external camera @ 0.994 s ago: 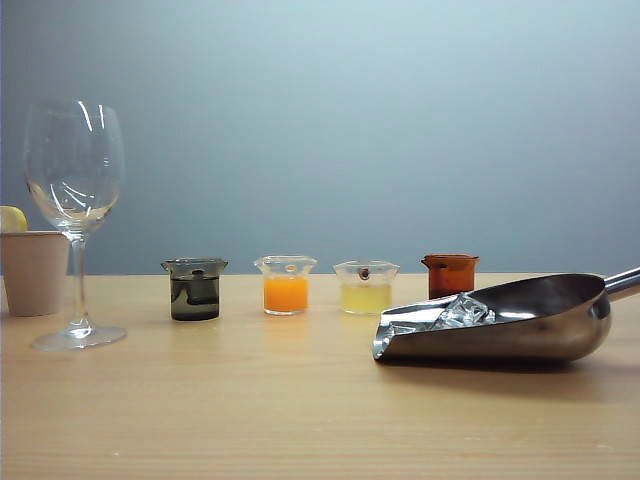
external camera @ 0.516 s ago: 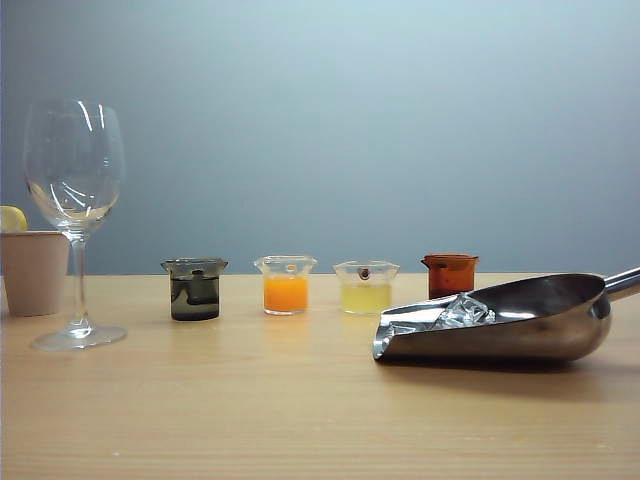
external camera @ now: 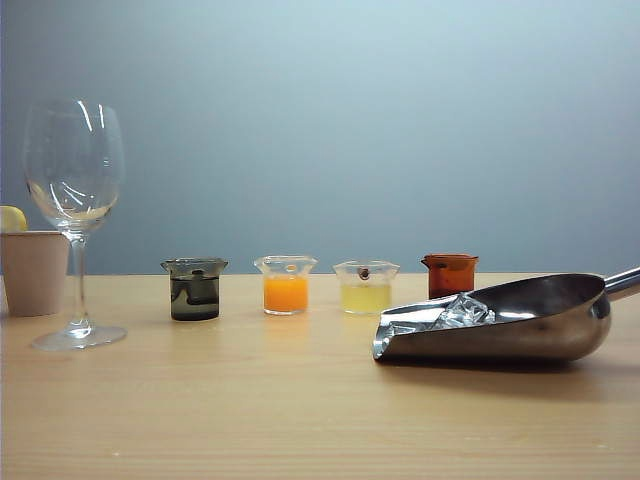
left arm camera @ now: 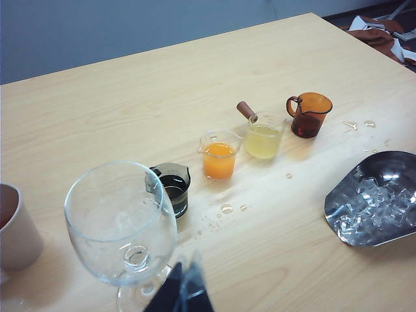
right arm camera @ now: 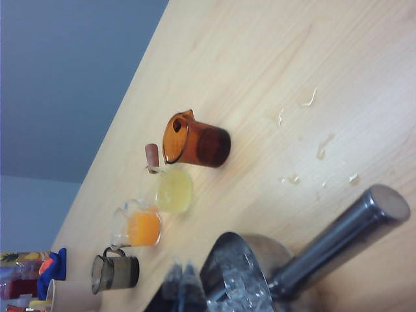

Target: Pick up the ice scoop on the desk filled with ice cubes, pour the ice into the goblet, and finally put the scoop back on the table.

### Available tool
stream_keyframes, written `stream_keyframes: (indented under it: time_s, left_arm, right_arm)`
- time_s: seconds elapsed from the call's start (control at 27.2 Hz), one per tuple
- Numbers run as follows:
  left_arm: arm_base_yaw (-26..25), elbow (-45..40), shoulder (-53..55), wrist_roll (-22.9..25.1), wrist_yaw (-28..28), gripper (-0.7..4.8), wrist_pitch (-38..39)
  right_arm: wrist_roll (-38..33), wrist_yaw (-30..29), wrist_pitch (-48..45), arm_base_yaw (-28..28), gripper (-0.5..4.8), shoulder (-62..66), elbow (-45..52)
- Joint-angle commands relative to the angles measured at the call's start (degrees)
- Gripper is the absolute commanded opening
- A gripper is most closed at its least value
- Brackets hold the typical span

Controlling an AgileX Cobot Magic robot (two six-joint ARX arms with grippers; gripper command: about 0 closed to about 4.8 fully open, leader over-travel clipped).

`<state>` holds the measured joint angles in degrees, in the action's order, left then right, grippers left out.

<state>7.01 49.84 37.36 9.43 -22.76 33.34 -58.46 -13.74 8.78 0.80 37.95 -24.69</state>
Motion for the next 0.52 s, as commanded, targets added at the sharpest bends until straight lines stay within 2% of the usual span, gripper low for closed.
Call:
stream_keyframes:
  time_s: [0.04,0.37,0.41,0.44,0.48,0.52]
  left_arm:
    - [0.1,0.4,-0.1,0.2,-0.4,-0.05,-0.5]
    - [0.1,0.5,-0.1,0.2,-0.4,-0.05,-0.9]
    - [0.1,0.5,-0.1,0.2,-0.4,-0.05,-0.9]
    - [0.1,0.5,-0.1,0.2,-0.4,-0.05,-0.9]
    - [0.1,0.5,-0.1,0.2,-0.4,-0.05,-0.9]
    - [0.1,0.5,-0.1,0.2,-0.4,-0.05,-0.9]
  right_arm:
    - [-0.1,-0.8,2.4,0.0,-0.06,-0.1,-0.2]
    - [-2.2,-1.7,6.3,0.0,-0.05,-0.1,-0.2]
    - [-2.8,-1.9,8.3,0.0,0.12,-0.1,-0.2]
    - [-2.8,-2.0,9.3,0.0,0.76,-0.1,-0.2]
    - [-2.7,-3.1,10.1,0.0,2.12,-0.1,-0.2]
    - [-2.7,-3.6,10.3,0.0,3.24,-0.1,-0.2]
